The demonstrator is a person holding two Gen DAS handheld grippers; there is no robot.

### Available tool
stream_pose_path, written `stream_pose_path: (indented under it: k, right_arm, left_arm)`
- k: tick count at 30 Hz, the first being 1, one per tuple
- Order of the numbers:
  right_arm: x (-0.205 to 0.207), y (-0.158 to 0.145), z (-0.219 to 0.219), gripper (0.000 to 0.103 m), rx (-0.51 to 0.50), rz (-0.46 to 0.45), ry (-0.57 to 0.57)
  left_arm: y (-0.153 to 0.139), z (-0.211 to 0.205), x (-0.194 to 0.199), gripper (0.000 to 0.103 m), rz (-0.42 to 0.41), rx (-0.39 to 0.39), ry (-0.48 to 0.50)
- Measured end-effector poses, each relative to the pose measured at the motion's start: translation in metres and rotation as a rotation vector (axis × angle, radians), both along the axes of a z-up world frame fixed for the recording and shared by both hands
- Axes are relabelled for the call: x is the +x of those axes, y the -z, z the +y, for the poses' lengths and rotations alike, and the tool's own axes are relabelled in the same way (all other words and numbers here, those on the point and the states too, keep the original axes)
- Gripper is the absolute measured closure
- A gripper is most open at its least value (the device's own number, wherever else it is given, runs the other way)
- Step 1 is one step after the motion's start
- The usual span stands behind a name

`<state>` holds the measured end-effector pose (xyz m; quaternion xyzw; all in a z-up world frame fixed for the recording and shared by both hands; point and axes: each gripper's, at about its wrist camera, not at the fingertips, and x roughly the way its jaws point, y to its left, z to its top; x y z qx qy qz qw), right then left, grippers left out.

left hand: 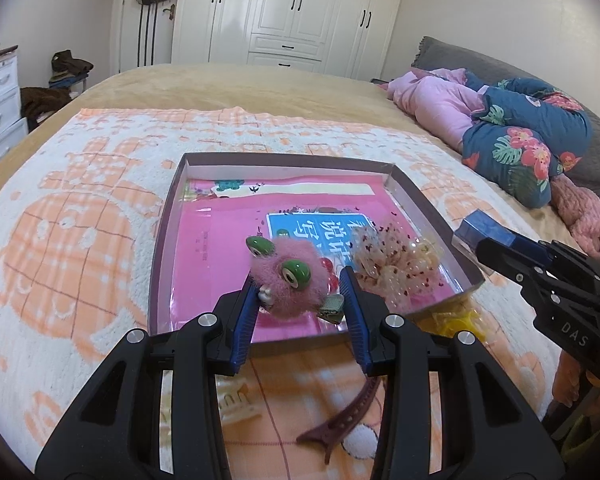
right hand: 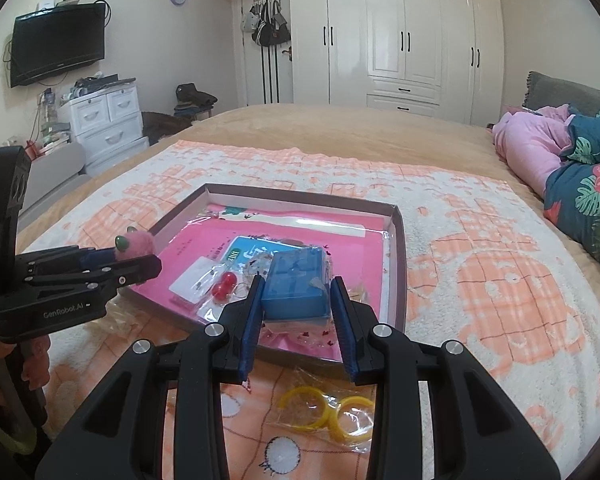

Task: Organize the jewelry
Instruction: 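Lower the pom-pom clip into the box and open the left tool while the right tool releases the blue case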

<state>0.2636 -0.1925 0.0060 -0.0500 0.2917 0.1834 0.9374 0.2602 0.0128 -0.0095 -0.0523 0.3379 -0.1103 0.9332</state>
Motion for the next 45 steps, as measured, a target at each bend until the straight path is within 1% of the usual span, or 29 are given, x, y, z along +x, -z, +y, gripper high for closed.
stream_pose_path:
  k: [11, 18, 25, 29, 31, 36, 39, 42, 43, 45]
  right_arm:
    - [0.024, 0.012, 0.000, 0.071, -0.025, 0.037, 0.023]
    - [0.050, 0.026, -0.002, 0.071, -0.048, 0.082, 0.056]
    - [0.074, 0.039, -0.005, 0.071, -0.071, 0.114, 0.086]
    - [0.082, 0.041, -0.003, 0.071, -0.072, 0.113, 0.088]
    - [0.084, 0.043, -0.004, 0.071, -0.047, 0.126, 0.082]
    - [0.080, 0.042, 0.000, 0.070, -0.043, 0.126, 0.059]
    - [0.078, 0.041, 0.001, 0.065, -0.029, 0.128, 0.055]
    - [0.074, 0.039, 0.003, 0.063, -0.025, 0.125, 0.048]
    - [0.072, 0.039, 0.003, 0.061, -0.023, 0.124, 0.046]
    - [0.069, 0.036, 0.002, 0.059, -0.013, 0.118, 0.047]
  left_arm:
    - [0.011, 0.005, 0.028, 0.071, 0.041, 0.016, -0.021]
    - [0.024, 0.007, 0.046, 0.071, 0.076, 0.040, -0.043]
    - [0.034, 0.013, 0.053, 0.071, 0.103, 0.046, -0.059]
    - [0.036, 0.013, 0.053, 0.071, 0.108, 0.046, -0.062]
    - [0.035, 0.014, 0.052, 0.071, 0.105, 0.049, -0.064]
    - [0.034, 0.012, 0.051, 0.070, 0.098, 0.051, -0.064]
    - [0.033, 0.013, 0.049, 0.069, 0.096, 0.048, -0.065]
    - [0.031, 0.014, 0.048, 0.069, 0.091, 0.044, -0.067]
    - [0.031, 0.014, 0.047, 0.068, 0.089, 0.042, -0.068]
    - [0.029, 0.014, 0.046, 0.066, 0.085, 0.037, -0.069]
